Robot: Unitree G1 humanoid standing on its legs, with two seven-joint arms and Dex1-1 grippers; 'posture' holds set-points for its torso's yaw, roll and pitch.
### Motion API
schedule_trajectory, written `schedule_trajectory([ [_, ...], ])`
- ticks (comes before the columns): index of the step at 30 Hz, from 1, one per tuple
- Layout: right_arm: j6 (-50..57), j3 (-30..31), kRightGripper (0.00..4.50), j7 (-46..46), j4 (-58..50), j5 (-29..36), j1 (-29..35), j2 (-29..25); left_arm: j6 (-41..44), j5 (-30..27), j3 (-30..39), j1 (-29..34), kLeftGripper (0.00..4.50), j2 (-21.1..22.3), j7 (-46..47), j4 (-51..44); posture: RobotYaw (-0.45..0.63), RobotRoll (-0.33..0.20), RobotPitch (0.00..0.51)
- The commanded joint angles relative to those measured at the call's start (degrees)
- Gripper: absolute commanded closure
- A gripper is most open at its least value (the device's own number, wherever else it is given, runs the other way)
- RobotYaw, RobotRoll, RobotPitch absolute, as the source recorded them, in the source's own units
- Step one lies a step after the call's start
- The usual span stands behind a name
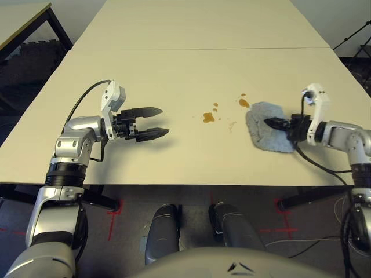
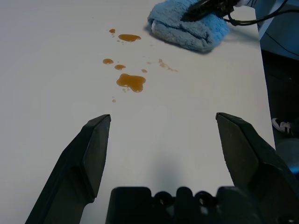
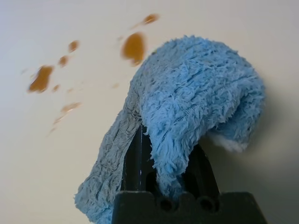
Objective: Wipe the water off the table with a rag.
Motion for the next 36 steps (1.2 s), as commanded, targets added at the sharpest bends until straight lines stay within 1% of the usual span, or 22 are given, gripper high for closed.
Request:
schedule_trajectory([
  [1,-4.0,-2.2,4.36,-1.8,4.0,-1.1,-2.6,0.4,-0.4,0.9,-0.8,-0.5,0.0,-0.1,-0.4,0.7,-0.21,0.0,0.12],
  [8,-9.9,-1.0,4.36,-4.8,10.0,-3.9,-5.9,4.7,-0.5,1.0,-0.8,-0.7,0.0,-0.1,-0.6,1.0,-0.21,0.0,0.12],
  [17,-15.9,0.6,4.36,-5.8,19.1,-8.1,-11.0,9.9,-0.6,1.3,-0.4,-0.1,0.0,0.8,-0.8,1.2,-0.19,0.0,0.117],
  [21,-18.5,1.4,4.36,-6.7,23.4,-9.7,-13.7,13.5,-0.7,1.2,-0.2,0.3,0.0,1.0,-0.7,0.9,-0.18,0.0,0.114],
  [25,-20.3,1.6,4.36,-6.9,26.6,-10.9,-15.7,15.9,-0.7,1.2,-0.2,0.4,0.0,1.0,-0.5,0.8,-0.17,0.0,0.112],
  [30,-22.2,2.6,4.36,-7.0,30.1,-12.1,-18.2,20.9,-0.6,1.0,0.0,1.3,0.0,0.9,-0.2,-0.2,-0.16,0.0,0.112],
  [36,-23.7,3.5,4.36,-6.4,32.9,-13.4,-19.8,24.0,-0.4,0.8,0.2,2.1,0.0,1.1,0.2,-1.2,-0.15,0.0,0.112],
])
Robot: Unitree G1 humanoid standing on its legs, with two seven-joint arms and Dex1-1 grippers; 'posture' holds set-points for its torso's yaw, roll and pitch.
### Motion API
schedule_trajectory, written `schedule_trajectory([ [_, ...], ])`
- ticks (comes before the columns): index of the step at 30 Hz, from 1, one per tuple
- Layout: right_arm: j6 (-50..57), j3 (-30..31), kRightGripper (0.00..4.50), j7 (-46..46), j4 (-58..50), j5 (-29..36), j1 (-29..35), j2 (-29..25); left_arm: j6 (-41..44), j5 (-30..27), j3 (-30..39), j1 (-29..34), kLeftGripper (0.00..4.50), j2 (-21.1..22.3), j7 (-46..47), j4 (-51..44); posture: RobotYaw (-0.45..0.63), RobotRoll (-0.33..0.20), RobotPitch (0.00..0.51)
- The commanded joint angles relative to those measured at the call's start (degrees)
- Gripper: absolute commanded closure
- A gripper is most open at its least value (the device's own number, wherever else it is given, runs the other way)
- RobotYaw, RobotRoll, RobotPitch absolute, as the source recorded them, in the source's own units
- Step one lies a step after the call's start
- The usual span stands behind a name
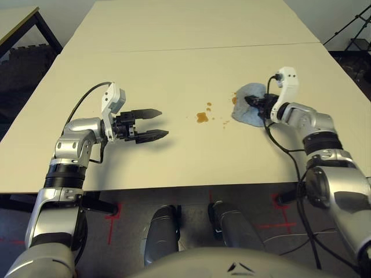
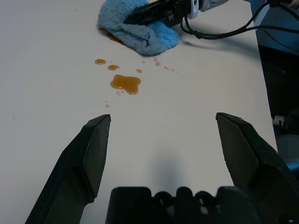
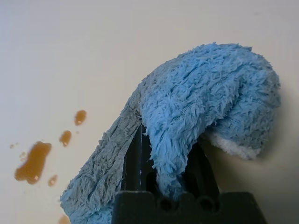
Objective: Wipe the water off the table with a rag.
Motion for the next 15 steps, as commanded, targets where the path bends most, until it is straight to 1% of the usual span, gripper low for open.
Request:
schedule_trajectory([
  [1,-0.1,1.3,4.36,0.5,3.1,-1.1,-0.3,1.7,0.0,0.5,0.2,1.0,0.0,0.8,0.2,-1.1,-0.15,0.0,0.112],
  [5,-1.8,0.5,4.36,-0.1,5.1,-1.6,-1.4,0.9,0.1,0.3,0.3,1.1,0.0,1.0,0.3,-1.3,-0.15,0.0,0.113],
  [9,-2.7,-0.2,4.36,-0.1,6.3,-1.8,-1.7,-1.3,0.0,0.3,0.3,1.5,0.0,0.9,0.5,-1.4,-0.15,0.0,0.113],
  [15,-2.5,-1.2,4.36,1.0,6.5,-1.6,-1.0,-7.9,-0.2,0.4,-0.2,1.0,0.0,0.3,0.7,-1.0,-0.17,0.0,0.116],
])
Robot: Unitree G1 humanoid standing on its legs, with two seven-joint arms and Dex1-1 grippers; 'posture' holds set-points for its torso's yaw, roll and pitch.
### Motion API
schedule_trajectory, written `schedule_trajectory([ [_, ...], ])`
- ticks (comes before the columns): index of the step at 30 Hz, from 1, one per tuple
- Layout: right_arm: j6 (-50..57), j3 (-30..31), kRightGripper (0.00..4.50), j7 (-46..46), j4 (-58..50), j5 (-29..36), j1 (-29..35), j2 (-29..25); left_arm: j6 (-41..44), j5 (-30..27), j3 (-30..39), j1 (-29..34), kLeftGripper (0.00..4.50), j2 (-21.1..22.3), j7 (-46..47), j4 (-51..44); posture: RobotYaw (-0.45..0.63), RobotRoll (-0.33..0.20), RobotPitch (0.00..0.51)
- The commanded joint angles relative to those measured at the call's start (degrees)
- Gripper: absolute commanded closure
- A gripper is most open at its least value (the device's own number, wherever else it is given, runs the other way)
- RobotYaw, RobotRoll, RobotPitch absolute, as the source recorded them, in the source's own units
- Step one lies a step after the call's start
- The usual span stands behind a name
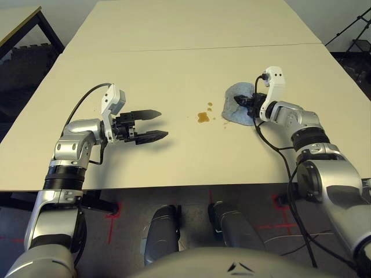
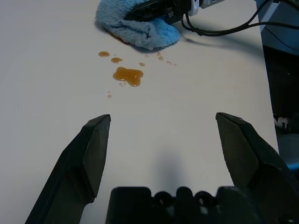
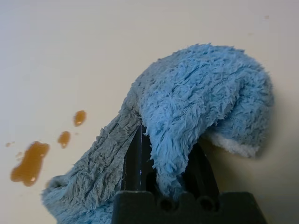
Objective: Wipe the water off the table with a rag.
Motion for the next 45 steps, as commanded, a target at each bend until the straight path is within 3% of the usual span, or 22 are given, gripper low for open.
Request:
schedule_trajectory([
  [1,0.2,-1.0,4.36,0.4,0.6,-0.8,1.0,-4.3,-0.2,0.5,-0.3,0.2,0.0,0.1,0.1,-0.6,-0.17,0.0,0.118],
  [9,8.4,-1.0,4.36,7.1,-6.6,1.2,4.4,-12.5,-0.6,0.8,-0.5,0.1,0.0,0.2,-0.5,0.6,-0.18,0.0,0.129],
  [15,23.3,-2.0,4.36,8.1,-27.1,6.8,13.9,-13.8,-0.7,1.3,-0.9,0.8,0.0,1.7,-1.9,0.5,-0.19,0.0,0.133],
  [20,28.8,-2.4,4.36,3.6,-38.7,9.5,19.3,-9.0,-0.7,1.6,-1.1,0.8,0.0,3.1,-3.1,0.9,-0.19,0.0,0.138],
  [27,29.3,0.6,4.36,-0.6,-43.3,9.3,21.7,-1.2,-1.0,2.2,-1.0,0.0,0.0,3.9,-3.8,1.8,-0.18,0.0,0.143],
  [45,17.3,8.4,4.36,-2.4,-27.7,3.4,11.7,13.5,-0.9,1.6,0.4,2.5,0.0,3.9,-2.0,-0.6,-0.15,0.0,0.142],
])
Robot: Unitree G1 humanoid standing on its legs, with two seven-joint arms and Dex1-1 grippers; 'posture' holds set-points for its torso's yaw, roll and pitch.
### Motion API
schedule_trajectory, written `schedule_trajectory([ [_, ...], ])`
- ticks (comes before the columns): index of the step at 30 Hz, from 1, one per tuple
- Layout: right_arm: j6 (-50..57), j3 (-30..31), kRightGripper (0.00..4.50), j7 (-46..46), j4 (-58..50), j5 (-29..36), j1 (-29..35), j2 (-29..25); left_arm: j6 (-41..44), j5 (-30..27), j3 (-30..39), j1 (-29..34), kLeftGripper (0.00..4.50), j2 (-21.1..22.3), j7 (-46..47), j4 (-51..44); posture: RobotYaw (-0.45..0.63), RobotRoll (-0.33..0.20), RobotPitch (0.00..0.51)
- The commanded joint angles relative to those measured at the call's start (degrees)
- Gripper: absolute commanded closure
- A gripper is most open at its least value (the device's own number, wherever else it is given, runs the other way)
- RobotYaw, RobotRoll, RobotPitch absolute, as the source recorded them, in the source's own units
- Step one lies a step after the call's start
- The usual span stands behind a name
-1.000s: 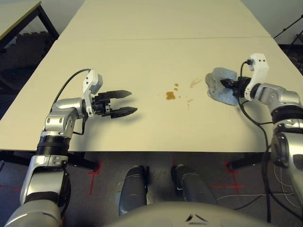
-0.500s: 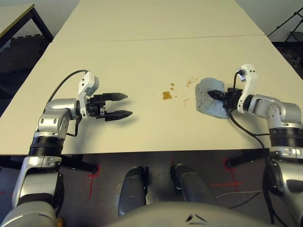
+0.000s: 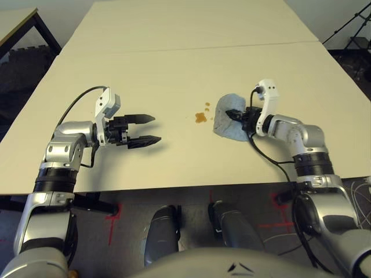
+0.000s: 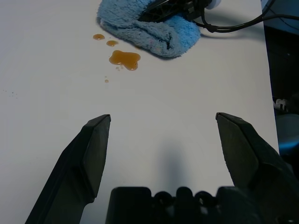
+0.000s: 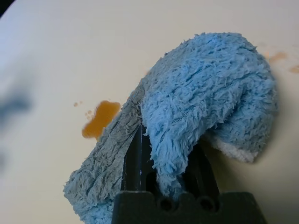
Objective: Wipe the water off the table with a rag.
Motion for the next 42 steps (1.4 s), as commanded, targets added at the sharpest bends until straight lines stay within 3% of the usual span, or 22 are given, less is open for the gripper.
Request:
schedule_trajectory([
  [1,-1.4,3.5,4.36,0.5,4.4,-1.4,-1.5,3.4,-0.1,0.2,0.4,1.1,0.0,0.4,0.4,-1.0,-0.15,0.0,0.142],
  [8,-3.4,6.8,4.36,2.1,7.7,-3.1,-3.6,7.8,0.0,-0.1,0.8,1.8,0.0,0.6,1.1,-1.8,-0.12,0.0,0.143],
  [19,-1.3,11.7,4.36,5.8,4.1,-3.5,-1.0,10.9,0.2,-0.3,0.8,2.0,0.0,0.4,1.6,-2.3,-0.13,0.0,0.143],
  [23,-1.0,10.9,4.36,5.4,3.5,-3.4,-1.2,10.5,0.1,-0.2,0.7,1.9,0.0,0.2,1.7,-2.2,-0.13,0.0,0.144],
  [33,-4.7,4.4,4.36,5.1,10.6,-3.3,-6.6,1.1,-0.3,0.1,0.4,1.0,0.0,0.0,1.5,-1.0,-0.15,0.0,0.142],
  [42,-6.5,3.8,4.36,8.3,12.7,-4.4,-6.0,-10.2,-1.1,0.6,-0.1,-0.6,0.0,-0.4,1.2,0.9,-0.16,0.0,0.141],
])
